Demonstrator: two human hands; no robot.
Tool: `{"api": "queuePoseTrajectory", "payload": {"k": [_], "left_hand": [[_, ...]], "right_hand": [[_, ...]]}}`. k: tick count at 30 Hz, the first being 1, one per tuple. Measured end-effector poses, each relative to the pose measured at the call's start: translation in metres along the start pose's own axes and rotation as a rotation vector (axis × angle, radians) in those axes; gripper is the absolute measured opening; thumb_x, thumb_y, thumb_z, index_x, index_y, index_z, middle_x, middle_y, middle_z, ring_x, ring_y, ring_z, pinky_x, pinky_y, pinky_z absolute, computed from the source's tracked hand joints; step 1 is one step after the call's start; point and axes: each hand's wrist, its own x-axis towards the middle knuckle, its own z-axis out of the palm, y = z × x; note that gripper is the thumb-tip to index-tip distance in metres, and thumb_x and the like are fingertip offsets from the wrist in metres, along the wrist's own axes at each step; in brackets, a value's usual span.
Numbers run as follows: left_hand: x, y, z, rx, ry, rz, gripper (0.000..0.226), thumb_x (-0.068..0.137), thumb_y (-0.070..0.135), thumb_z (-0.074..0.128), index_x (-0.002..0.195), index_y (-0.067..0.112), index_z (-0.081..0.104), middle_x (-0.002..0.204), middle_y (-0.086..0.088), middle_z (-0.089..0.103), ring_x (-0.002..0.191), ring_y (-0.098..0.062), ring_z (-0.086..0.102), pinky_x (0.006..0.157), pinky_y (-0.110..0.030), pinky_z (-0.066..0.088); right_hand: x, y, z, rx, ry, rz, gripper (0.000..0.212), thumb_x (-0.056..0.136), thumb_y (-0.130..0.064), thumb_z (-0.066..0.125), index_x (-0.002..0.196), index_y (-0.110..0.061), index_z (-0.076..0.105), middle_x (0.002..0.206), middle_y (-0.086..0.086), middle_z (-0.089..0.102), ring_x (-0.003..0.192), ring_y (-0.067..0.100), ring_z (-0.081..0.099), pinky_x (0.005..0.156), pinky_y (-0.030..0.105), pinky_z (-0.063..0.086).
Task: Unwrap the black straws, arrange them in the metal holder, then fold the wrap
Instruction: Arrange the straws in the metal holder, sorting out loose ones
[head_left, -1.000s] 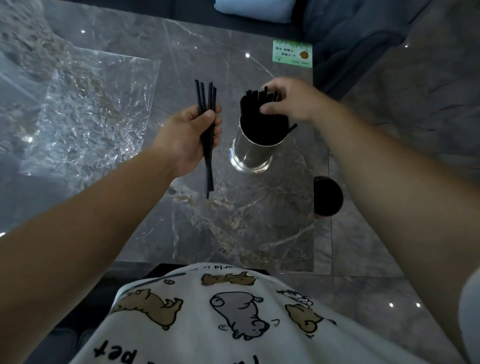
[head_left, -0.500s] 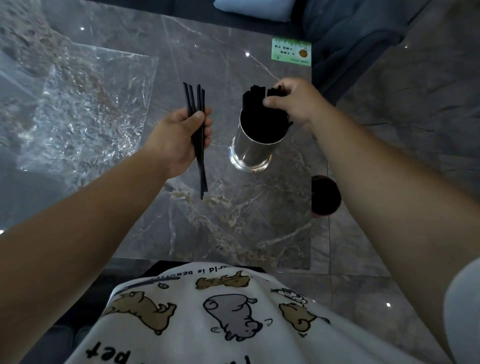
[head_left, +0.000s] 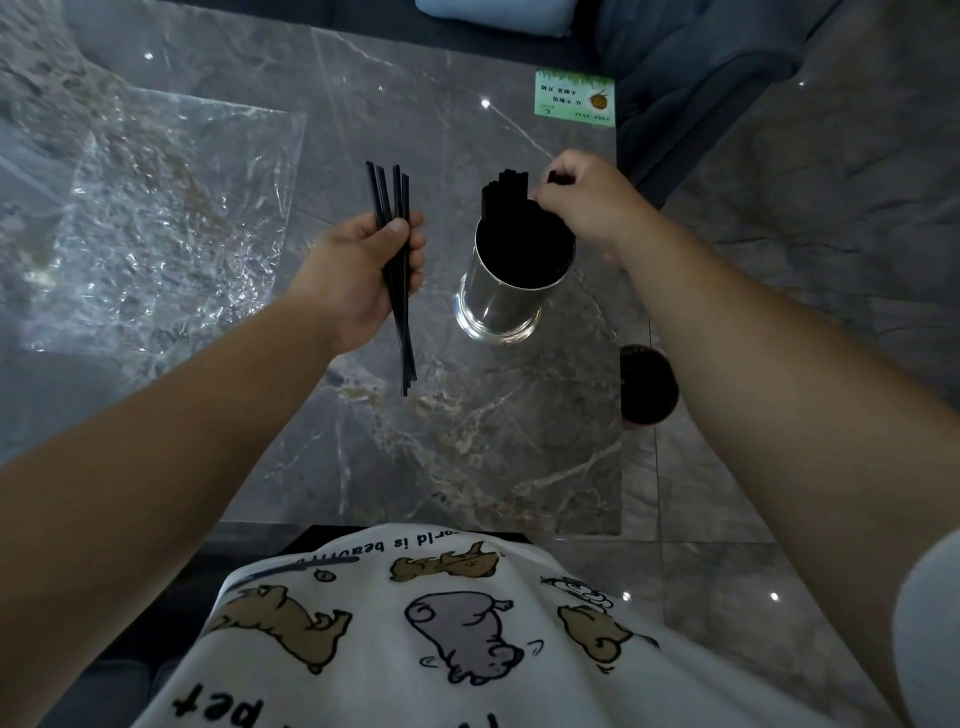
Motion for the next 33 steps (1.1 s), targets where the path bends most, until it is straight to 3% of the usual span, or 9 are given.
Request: {"api": "queuePoseTrajectory", "payload": {"k": [3, 8, 14, 20, 27, 31, 33], "left_hand": [[0.001, 0.001, 0.001, 0.002, 0.002, 0.002, 0.018, 0.102, 0.011, 0.042, 0.105, 0.011, 0.059, 0.079, 0.003, 0.06, 0.071, -0.01, 0.056, 0.071, -0.025, 0.048], [0.001, 0.004, -0.001, -0.012, 0.009, -0.001, 0.018, 0.102, 0.011, 0.041, 0.107, 0.01, 0.058, 0.08, 0.002, 0.059, 0.071, -0.01, 0.056, 0.071, -0.025, 0.048], [0.001, 0.004, -0.003, -0.012, 0.011, 0.001, 0.018, 0.102, 0.01, 0.041, 0.105, 0.01, 0.059, 0.08, 0.002, 0.058, 0.071, -0.01, 0.055, 0.07, -0.025, 0.047], [0.002, 0.006, 0.0, -0.003, 0.004, 0.005, 0.018, 0.102, 0.01, 0.04, 0.104, 0.011, 0.059, 0.08, 0.002, 0.057, 0.071, -0.01, 0.055, 0.07, -0.024, 0.046], [0.004, 0.008, 0.003, 0.027, -0.011, 0.012, 0.018, 0.102, 0.01, 0.04, 0.104, 0.012, 0.058, 0.081, 0.002, 0.057, 0.071, -0.011, 0.053, 0.07, -0.026, 0.045], [0.003, 0.011, 0.003, 0.02, -0.018, 0.019, 0.018, 0.102, 0.011, 0.041, 0.103, 0.013, 0.059, 0.08, 0.003, 0.059, 0.07, -0.01, 0.055, 0.069, -0.026, 0.046], [0.003, 0.011, 0.002, 0.017, -0.023, 0.023, 0.018, 0.102, 0.011, 0.042, 0.103, 0.013, 0.059, 0.079, 0.003, 0.059, 0.069, -0.01, 0.055, 0.068, -0.026, 0.046]], "right_hand": [[-0.002, -0.004, -0.001, -0.086, -0.013, -0.029, 0.012, 0.082, -0.02, 0.059, 0.075, -0.028, 0.053, 0.08, -0.002, 0.059, 0.073, 0.014, 0.057, 0.065, 0.031, 0.045], [-0.003, 0.001, -0.005, 0.012, -0.055, -0.042, 0.012, 0.084, -0.011, 0.065, 0.093, -0.019, 0.065, 0.09, -0.003, 0.067, 0.084, 0.012, 0.065, 0.08, 0.031, 0.054], [-0.003, 0.007, -0.005, 0.09, -0.062, -0.052, 0.014, 0.083, -0.013, 0.07, 0.091, -0.023, 0.068, 0.093, 0.004, 0.071, 0.09, 0.02, 0.069, 0.086, 0.038, 0.057], [-0.008, 0.006, -0.005, 0.273, -0.06, -0.018, 0.021, 0.084, -0.007, 0.067, 0.087, -0.026, 0.073, 0.081, -0.004, 0.072, 0.077, 0.011, 0.07, 0.077, 0.034, 0.056], [-0.006, -0.002, -0.018, 0.491, -0.097, 0.015, 0.025, 0.086, -0.004, 0.06, 0.096, -0.023, 0.074, 0.097, -0.001, 0.068, 0.093, 0.018, 0.063, 0.081, 0.034, 0.052], [-0.006, -0.005, -0.021, 0.561, -0.134, 0.023, 0.027, 0.088, -0.003, 0.058, 0.1, -0.022, 0.073, 0.089, -0.001, 0.064, 0.078, 0.012, 0.063, 0.063, 0.025, 0.051], [-0.006, -0.005, -0.021, 0.544, -0.13, 0.016, 0.028, 0.088, -0.003, 0.059, 0.1, -0.024, 0.073, 0.091, -0.002, 0.064, 0.079, 0.012, 0.062, 0.065, 0.026, 0.05]]}}
